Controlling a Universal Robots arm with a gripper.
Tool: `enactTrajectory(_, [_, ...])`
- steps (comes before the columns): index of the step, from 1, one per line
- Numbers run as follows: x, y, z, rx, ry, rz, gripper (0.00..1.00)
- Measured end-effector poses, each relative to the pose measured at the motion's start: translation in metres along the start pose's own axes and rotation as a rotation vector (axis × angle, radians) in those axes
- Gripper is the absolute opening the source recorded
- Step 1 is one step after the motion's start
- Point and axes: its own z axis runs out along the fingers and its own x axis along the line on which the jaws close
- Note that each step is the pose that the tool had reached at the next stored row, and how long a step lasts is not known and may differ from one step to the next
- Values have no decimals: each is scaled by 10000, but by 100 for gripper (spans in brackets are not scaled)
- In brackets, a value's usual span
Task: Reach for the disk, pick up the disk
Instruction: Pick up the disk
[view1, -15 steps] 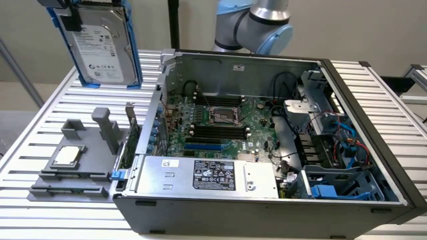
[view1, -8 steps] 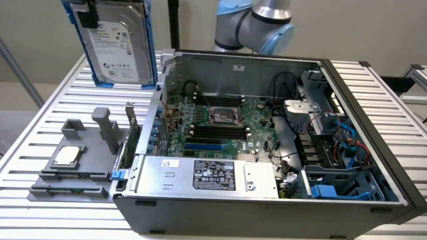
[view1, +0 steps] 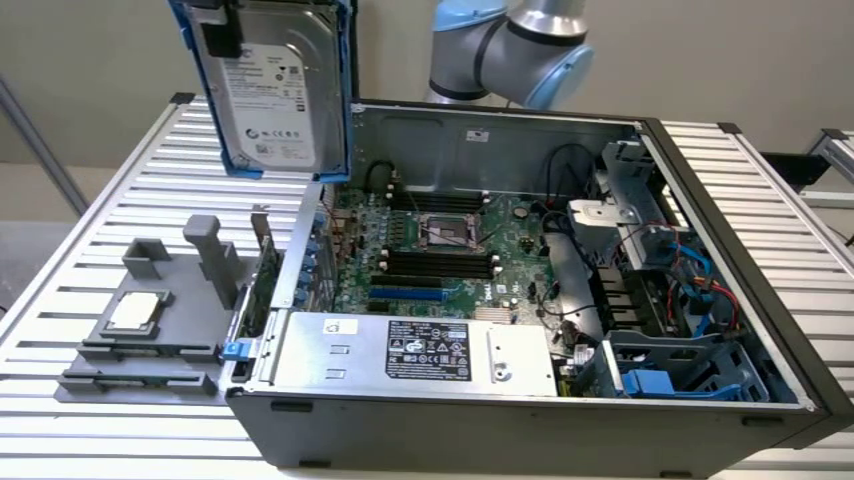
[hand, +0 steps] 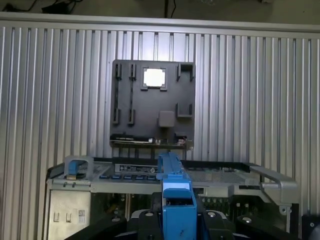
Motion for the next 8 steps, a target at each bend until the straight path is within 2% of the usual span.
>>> enactTrajectory(8, [75,-362,-24,-3,-67,-2,33])
